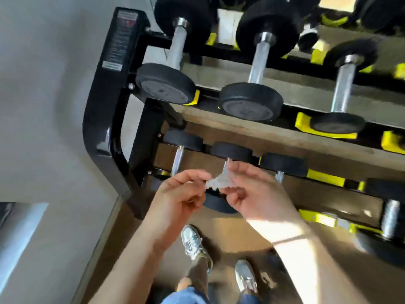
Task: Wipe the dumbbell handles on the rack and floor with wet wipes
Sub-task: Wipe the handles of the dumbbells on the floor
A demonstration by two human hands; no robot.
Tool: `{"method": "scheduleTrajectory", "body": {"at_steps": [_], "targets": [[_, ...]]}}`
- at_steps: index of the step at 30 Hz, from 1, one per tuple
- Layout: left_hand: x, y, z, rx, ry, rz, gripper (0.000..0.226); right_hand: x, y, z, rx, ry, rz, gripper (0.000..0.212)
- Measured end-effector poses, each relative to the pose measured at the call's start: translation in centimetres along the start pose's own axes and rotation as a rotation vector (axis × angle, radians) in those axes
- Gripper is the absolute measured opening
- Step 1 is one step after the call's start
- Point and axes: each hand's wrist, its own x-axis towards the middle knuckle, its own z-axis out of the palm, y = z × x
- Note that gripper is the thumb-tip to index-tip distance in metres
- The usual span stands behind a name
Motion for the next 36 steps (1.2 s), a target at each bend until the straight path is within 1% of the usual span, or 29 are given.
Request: {"method": "scheduleTrajectory", "body": {"at_steps": [2,4,5,6,8,9,10,12,14,15,17,19,20,24,26,27,29,31,32,33,34,35,36], "targets": [[-1.7,-0.6,2.4,0.158,-0.017,-0.008,0.019,-2.6,-0.8,-1.7,0.028,0.021,-0.037,0.023],[-3.6,-1.7,5.0,0.323,-0.038,-0.004,0.024,-5.2,-1.3,-4.0,-0.029,0.016,-0.077,0.023],[-4.7,-2.3,6.5,0.39,-0.044,0.0,0.026,-6.6,-1.4,-5.3,-0.133,0.005,-0.113,0.023],[-5.7,-3.0,8.1,0.432,-0.055,0.004,0.029,-8.0,-1.6,-6.7,-0.289,-0.007,-0.159,0.022],[-7.8,-4.8,11.4,0.481,-0.07,0.013,0.036,-11.0,-2.0,-9.5,-0.582,0.014,-0.255,0.015],[-8.9,-6.1,13.2,0.487,-0.062,0.023,0.036,-12.4,-2.2,-11.2,-0.639,0.016,-0.28,0.012],[-9.9,-7.5,14.7,0.476,-0.035,0.038,0.033,-13.9,-2.5,-12.7,-0.63,-0.015,-0.277,0.011],[-12.4,-10.7,17.9,0.421,0.056,0.086,0.02,-16.9,-2.9,-16.2,-0.64,-0.121,-0.243,0.013],[-15.0,-14.0,21.1,0.312,0.145,0.124,0.011,-20.0,-3.2,-19.8,-0.765,-0.208,-0.245,0.016],[-16.5,-15.3,22.5,0.238,0.182,0.137,0.008,-21.5,-3.3,-21.4,-0.818,-0.231,-0.246,0.016],[-19.4,-17.2,25.1,0.137,0.227,0.15,0.01,-24.0,-3.6,-23.9,-0.899,-0.217,-0.262,0.016],[-22.3,-18.6,27.0,0.091,0.251,0.16,0.008,-26.0,-3.8,-25.8,-0.876,-0.191,-0.221,0.013],[-23.6,-19.2,27.7,0.058,0.251,0.168,0.008,-26.9,-3.8,-26.5,-0.813,-0.199,-0.176,0.011],[-27.3,-21.4,29.5,-0.046,0.307,0.192,0.012,-29.5,-2.3,-27.9,-0.403,-0.248,0.068,0.009],[-28.8,-22.6,29.5,0.064,0.338,0.196,0.018,-30.6,-1.1,-28.0,-0.248,-0.228,0.15,0.009],[-29.5,-23.4,29.4,0.144,0.35,0.187,0.026,-31.1,-0.3,-27.9,-0.209,-0.194,0.181,0.009],[-31.4,-24.7,29.2,0.255,0.369,0.157,0.038,-31.9,1.8,-28.0,-0.274,-0.101,0.193,0.011],[-33.3,-26.1,28.8,0.269,0.442,0.147,0.033,-32.5,4.1,-27.8,-0.384,-0.051,0.187,0.014],[-33.8,-26.5,28.6,0.224,0.487,0.142,0.026,-32.6,4.9,-27.8,-0.378,-0.048,0.197,0.018],[-34.5,-27.1,28.2,0.111,0.555,0.147,0.018,-32.8,5.8,-27.5,-0.353,-0.062,0.223,0.02],[-35.3,-27.7,27.5,-0.054,0.623,0.153,0.011,-33.1,6.9,-27.2,-0.337,-0.082,0.262,0.022],[-36.2,-28.4,26.8,-0.211,0.657,0.162,0.008,-33.5,8.0,-26.8,-0.334,-0.105,0.297,0.024],[-37.2,-28.9,26.0,-0.317,0.67,0.184,0.009,-33.8,9.1,-26.5,-0.358,-0.126,0.324,0.026]]}}
